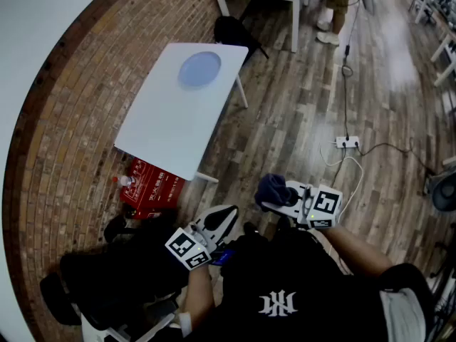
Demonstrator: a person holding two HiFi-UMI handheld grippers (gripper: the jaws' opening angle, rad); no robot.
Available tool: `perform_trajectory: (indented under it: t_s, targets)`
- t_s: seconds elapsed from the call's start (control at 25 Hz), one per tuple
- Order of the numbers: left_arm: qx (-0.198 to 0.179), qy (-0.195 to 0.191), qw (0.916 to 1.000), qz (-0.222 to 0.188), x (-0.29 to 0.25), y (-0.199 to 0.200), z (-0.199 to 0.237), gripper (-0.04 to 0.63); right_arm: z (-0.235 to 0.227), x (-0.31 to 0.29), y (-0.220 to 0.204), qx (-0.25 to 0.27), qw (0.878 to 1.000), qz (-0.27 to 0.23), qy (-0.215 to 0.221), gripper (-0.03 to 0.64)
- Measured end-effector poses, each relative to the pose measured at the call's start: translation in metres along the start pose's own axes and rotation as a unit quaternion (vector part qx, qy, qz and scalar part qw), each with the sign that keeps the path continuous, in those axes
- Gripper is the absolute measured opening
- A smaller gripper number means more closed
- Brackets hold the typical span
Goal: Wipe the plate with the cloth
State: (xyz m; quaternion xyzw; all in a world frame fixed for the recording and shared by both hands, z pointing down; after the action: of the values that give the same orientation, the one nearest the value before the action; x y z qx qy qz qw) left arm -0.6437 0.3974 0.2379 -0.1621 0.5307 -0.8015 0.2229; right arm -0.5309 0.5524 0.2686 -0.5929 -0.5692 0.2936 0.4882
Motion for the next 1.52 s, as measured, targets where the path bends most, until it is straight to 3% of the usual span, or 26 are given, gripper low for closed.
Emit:
perform_trajectory:
  t_s: [0.16,0.32,0.44,0.56,0.8,1.16,1.36,1.52]
  targets:
    - [-0.001,-0.022,0.9997,-0.014,-0.006,0.003,-0.011,0.002,0.006,0.001,0.013,0.006,0.998,-0.052,-0.018,0.072]
    - [0.002,-0.012,0.9989,-0.045,-0.005,0.012,-0.010,0.002,0.014,0.005,0.018,0.046,0.998,-0.023,-0.034,0.072]
    - [-0.017,0.007,0.9981,-0.059,-0.001,0.017,-0.007,0.002,0.016,0.014,0.020,0.075,0.996,0.009,-0.037,0.072]
    - [-0.038,0.031,0.9979,-0.042,0.001,0.013,-0.003,0.002,0.017,0.017,0.019,0.086,0.995,0.018,-0.050,0.072]
    - [-0.072,0.029,0.9970,-0.009,-0.008,0.003,-0.017,0.002,0.024,0.026,0.010,0.104,0.993,0.017,-0.046,0.072]
    - [-0.081,0.034,0.9961,-0.007,-0.025,-0.007,-0.022,0.002,0.012,0.044,0.003,0.104,0.993,0.000,-0.050,0.072]
    - [-0.114,0.051,0.9918,0.026,-0.035,-0.020,-0.022,0.002,-0.004,0.059,0.005,0.114,0.991,-0.008,-0.063,0.072]
    - [-0.103,0.052,0.9928,0.030,-0.043,-0.026,-0.024,0.002,-0.010,0.070,0.004,0.109,0.992,-0.005,-0.067,0.072]
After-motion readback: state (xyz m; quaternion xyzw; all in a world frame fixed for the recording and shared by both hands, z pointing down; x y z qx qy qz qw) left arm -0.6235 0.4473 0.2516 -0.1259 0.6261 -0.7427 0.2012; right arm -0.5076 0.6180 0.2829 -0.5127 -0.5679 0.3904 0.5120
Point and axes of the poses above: the fingertips, and each gripper's own axes: x backward along the fingers, z to its left, y out of its top, the point moved 7 cm from there along x, backward along the fingers, and after that the axes turned 9 degrees about -z, right-handed, at the moved point
